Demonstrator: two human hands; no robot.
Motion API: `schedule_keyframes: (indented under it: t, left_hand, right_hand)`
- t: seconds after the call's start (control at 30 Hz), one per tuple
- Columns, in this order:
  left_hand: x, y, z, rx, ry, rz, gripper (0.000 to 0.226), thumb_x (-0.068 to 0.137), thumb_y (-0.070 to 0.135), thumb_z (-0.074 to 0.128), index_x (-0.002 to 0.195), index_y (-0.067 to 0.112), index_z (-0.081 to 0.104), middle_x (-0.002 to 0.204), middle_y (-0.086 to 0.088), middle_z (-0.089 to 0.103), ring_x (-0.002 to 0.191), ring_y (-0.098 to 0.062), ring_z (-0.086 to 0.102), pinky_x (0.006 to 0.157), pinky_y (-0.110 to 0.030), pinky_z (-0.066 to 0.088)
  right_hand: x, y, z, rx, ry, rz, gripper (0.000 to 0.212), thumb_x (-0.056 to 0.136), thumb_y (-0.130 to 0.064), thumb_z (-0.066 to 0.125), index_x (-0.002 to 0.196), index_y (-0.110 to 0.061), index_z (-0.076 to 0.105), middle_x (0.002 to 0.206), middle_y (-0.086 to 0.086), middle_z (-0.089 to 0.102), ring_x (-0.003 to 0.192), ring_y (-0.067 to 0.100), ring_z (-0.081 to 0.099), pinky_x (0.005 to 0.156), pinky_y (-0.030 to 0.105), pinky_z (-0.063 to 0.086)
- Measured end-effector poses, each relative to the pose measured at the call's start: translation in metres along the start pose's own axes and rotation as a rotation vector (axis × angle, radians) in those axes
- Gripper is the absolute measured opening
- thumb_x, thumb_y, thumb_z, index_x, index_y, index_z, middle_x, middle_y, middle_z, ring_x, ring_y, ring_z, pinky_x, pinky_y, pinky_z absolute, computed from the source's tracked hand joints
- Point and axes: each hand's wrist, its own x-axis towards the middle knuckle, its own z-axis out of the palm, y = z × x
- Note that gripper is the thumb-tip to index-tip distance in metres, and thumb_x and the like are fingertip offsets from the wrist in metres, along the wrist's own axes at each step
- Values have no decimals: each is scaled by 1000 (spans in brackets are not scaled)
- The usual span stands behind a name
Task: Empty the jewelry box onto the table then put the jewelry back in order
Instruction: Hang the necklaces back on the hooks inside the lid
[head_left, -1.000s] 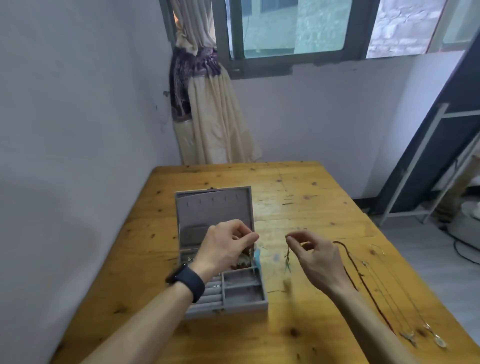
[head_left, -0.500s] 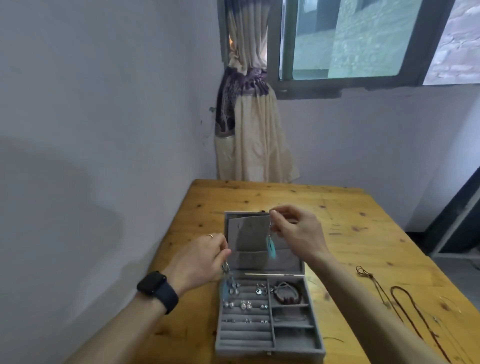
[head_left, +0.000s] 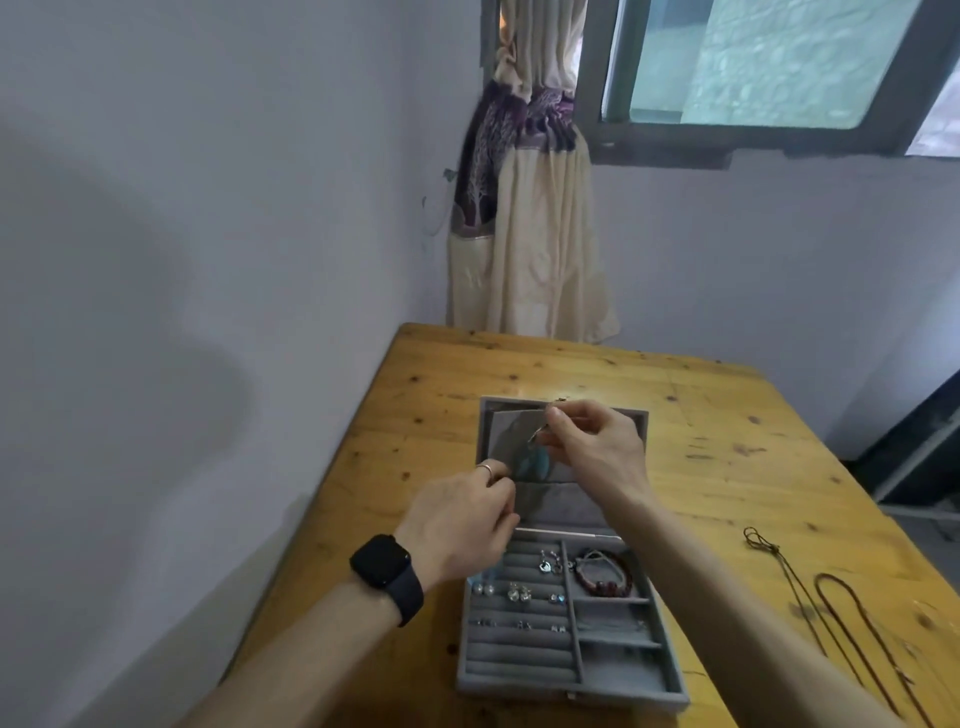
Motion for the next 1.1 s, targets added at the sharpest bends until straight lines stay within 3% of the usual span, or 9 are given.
schedule_keyframes:
  t: [0.23, 0.43, 0.5, 0.6, 0.67, 0.87, 1.1]
  left_hand:
    - [2, -5, 6, -98, -22, -26, 24, 98, 42, 50, 104, 23, 62, 127, 7, 50, 98, -14, 56, 80, -31, 53]
    - [-1, -10, 7, -148, -13, -26, 26, 96, 44, 53, 105, 22, 66, 127, 9, 52, 108, -12, 53, 87, -31, 52]
    - [-1, -10, 6, -155, -16, -26, 29, 96, 44, 53, 108, 21, 66, 128, 9, 51, 110, -13, 52, 88, -31, 51]
    - [-1, -11, 6, -166, -24, -28, 29, 96, 44, 53, 109, 22, 66, 129, 7, 51, 112, -13, 51, 90, -31, 51]
    - [-2, -12, 6, -176, -27, -30, 28, 96, 44, 54, 109, 22, 66, 128, 7, 52, 111, -13, 51, 89, -32, 51]
    - [-1, -10, 2, -170, -46, -38, 27, 95, 41, 54, 109, 20, 65, 126, 6, 54, 111, -15, 52, 87, -33, 51]
    - [-1, -9, 1, -145, -48, -38, 28, 95, 41, 54, 109, 19, 66, 126, 6, 53, 107, -17, 54, 80, -30, 49]
  right_hand:
    - [-8, 3, 10, -6, -15, 20, 9, 93, -28, 69, 92, -21, 75, 78, -2, 77, 79, 11, 75, 83, 42, 61]
    - [-19, 14, 17, -125, -13, -12, 8, 92, -29, 69, 86, -27, 75, 76, -8, 76, 77, 8, 73, 81, 41, 61]
    - [-23, 19, 20, -181, -21, -23, 10, 92, -30, 69, 84, -30, 74, 75, -10, 75, 77, 6, 72, 80, 34, 60]
    - [-29, 20, 24, -287, -56, -45, 9, 94, -29, 67, 87, -31, 73, 78, -14, 72, 80, -1, 66, 68, 9, 47]
    - [-30, 19, 25, -321, -53, -91, 8, 95, -27, 66, 92, -30, 74, 83, -16, 71, 82, -3, 65, 64, 3, 43]
    - [-27, 12, 31, -246, 33, -214, 10, 95, -19, 67, 104, -24, 67, 89, -13, 69, 82, -3, 64, 66, 6, 46]
    - [-20, 14, 36, -314, 86, -270, 10, 96, -17, 64, 105, -19, 68, 91, -8, 69, 87, 4, 65, 80, 25, 55]
